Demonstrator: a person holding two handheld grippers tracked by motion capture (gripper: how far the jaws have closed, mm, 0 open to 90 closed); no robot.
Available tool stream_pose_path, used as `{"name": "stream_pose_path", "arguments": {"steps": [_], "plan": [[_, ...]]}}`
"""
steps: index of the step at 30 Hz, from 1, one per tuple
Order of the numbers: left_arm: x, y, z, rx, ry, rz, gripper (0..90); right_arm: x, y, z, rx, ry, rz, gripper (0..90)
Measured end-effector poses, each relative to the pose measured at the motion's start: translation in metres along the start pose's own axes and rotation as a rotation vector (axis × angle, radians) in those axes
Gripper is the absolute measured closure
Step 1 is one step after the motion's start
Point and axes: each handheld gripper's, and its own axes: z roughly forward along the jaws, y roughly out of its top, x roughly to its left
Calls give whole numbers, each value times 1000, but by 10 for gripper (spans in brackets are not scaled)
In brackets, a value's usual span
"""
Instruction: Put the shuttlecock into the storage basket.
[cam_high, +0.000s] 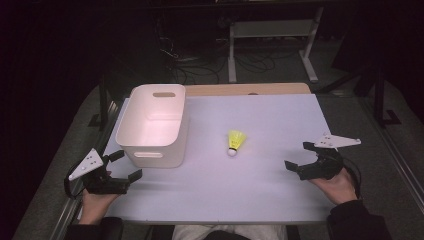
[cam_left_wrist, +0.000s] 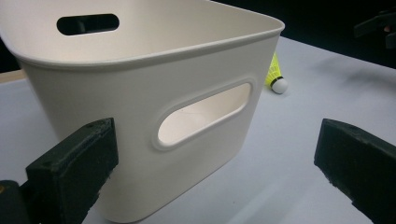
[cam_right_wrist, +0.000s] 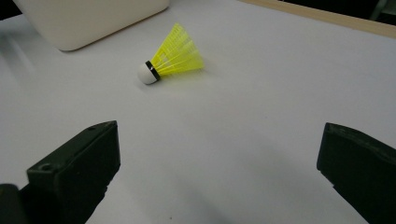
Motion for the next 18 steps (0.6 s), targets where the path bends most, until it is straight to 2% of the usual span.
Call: {"name": "stream_pose_path", "arguments": {"steps": [9, 18], "plan": [[0, 0, -1, -1, 3, 1, 0, -3, 8, -7, 1, -2, -1, 0], [0, 0, -1, -3, 3, -2, 0, -1, 21, -9, 8, 12, -23, 0]]}}
